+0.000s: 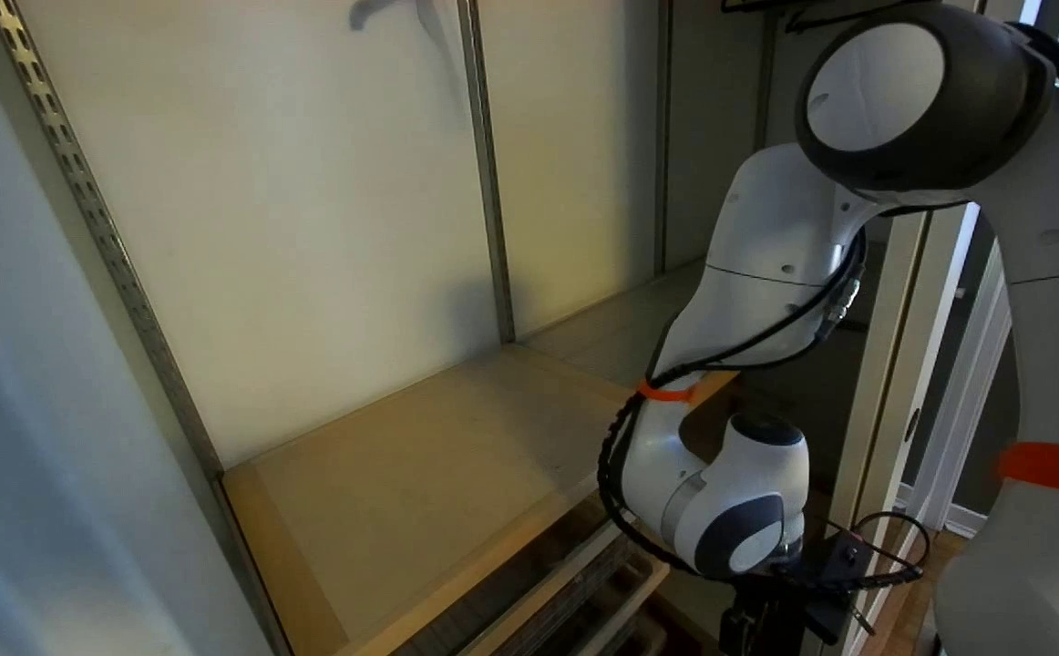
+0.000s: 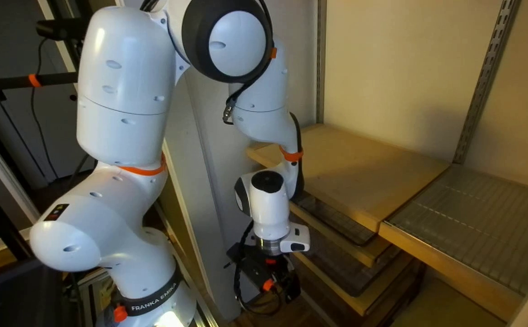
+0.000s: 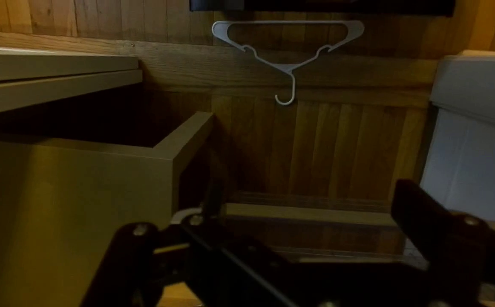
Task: Push the tray on the left forward
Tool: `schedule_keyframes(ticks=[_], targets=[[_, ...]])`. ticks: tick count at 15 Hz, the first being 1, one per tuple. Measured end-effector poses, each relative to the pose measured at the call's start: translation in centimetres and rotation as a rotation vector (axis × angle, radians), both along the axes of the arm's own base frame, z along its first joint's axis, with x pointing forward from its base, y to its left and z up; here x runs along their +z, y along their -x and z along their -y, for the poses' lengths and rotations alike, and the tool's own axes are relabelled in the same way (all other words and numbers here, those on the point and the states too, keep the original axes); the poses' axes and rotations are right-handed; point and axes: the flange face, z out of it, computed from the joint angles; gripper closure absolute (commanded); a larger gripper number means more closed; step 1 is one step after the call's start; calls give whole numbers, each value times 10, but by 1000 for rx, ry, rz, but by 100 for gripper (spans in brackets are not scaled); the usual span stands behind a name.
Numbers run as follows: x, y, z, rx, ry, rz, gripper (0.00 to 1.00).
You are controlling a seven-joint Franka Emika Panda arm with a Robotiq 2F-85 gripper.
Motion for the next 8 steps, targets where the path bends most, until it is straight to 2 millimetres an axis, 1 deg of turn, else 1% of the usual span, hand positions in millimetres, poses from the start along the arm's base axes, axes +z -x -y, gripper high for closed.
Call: schedule_keyframes(ticks=[5, 6, 8], targets=[[28, 6, -42, 44, -13, -5, 0], [32, 5, -45, 51, -13, 2, 0], [35, 5, -45, 56, -9, 8, 0]])
